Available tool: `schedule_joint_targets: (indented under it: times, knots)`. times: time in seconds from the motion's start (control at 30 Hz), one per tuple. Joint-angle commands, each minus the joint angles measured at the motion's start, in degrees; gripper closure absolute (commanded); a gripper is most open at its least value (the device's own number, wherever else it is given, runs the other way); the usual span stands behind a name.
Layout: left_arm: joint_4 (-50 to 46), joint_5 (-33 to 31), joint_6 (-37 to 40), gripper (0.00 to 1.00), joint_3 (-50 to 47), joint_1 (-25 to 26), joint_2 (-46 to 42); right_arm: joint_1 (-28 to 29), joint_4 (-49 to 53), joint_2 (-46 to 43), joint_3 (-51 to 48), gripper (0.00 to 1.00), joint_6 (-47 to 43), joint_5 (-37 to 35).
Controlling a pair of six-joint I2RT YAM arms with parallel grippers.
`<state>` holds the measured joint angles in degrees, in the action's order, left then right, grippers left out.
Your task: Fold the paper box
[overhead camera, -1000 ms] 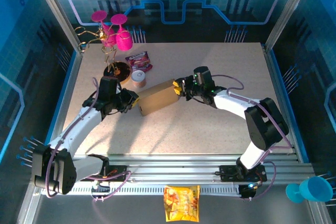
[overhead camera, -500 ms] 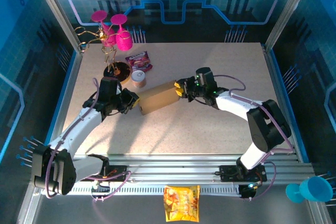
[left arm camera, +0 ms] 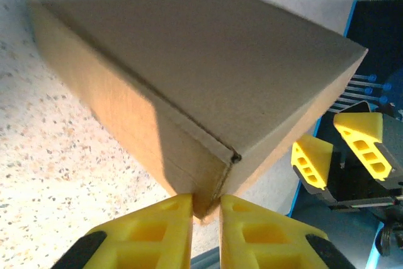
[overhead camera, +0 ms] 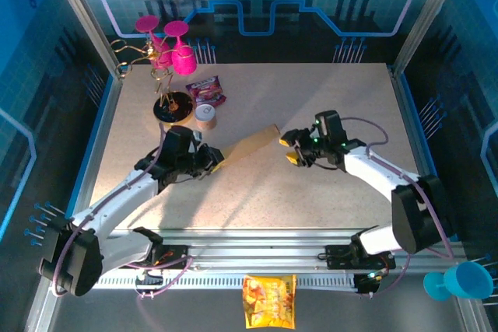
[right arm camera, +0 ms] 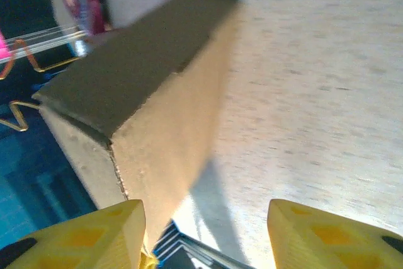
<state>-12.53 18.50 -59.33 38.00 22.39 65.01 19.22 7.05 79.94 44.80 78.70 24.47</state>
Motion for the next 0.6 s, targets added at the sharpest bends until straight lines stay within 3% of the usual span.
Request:
schedule_joint_targets:
  times: [0.0,0.27,0.37,0.57]
  knots:
    - [-3.5,0.1,-1.9,0.81,-5.2,1.1,3.5,-2.6,8.7,-3.0,-4.8,0.43,-7.2,0.6]
    - [-6.8,-0.2,-1.6,0.62,-3.9,1.5,2.3,-6.0,18.5,-9.4,-6.4,0.33,-12.9,-2.1]
    - [-9.4,-0.5,-1.1,0.54,-0.9,-1.1,2.1,-6.4,20.6,-9.8,-4.2,0.33,-14.1,-3.7]
    - [-5.9,1.3,0.2,0.51,5.8,-8.3,11.0,-5.2,10.0,1.1,1.5,0.38,-15.1,-2.3]
